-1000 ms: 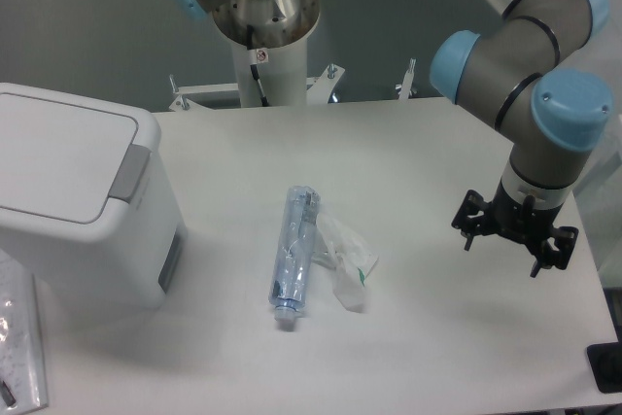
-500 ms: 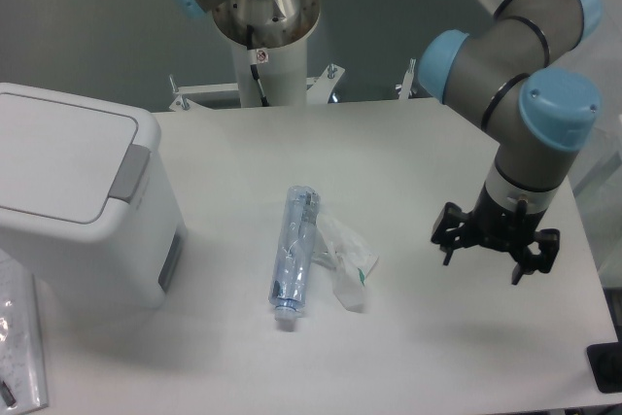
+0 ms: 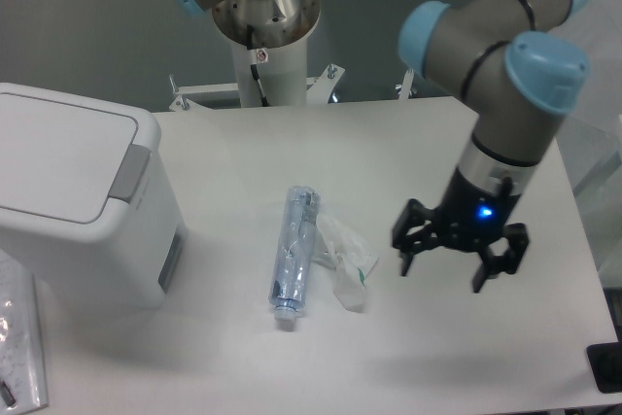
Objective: Open the trash can
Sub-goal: 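Move the open gripper across the table toward the trash can lid, then lower the gripper fingers onto the lid's front edge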
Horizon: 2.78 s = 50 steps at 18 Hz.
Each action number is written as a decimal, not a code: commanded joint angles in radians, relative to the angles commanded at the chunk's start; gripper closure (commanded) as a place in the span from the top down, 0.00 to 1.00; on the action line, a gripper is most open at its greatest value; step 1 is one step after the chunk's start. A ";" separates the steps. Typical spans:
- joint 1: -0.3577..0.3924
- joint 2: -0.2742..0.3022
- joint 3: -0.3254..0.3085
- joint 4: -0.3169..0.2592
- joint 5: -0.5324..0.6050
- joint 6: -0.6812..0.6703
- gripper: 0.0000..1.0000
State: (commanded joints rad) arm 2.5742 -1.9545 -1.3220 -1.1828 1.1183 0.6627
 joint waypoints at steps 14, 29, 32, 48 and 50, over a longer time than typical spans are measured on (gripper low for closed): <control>-0.195 0.203 -0.235 0.219 -0.003 -0.064 1.00; -0.252 0.361 -0.372 0.229 -0.026 -0.343 1.00; -0.253 0.358 -0.376 0.229 -0.028 -0.354 1.00; -0.293 0.336 -0.387 0.229 -0.028 -0.400 1.00; -0.293 0.335 -0.388 0.227 -0.028 -0.400 1.00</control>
State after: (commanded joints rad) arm 2.2810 -1.6199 -1.7104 -0.9557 1.0907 0.2623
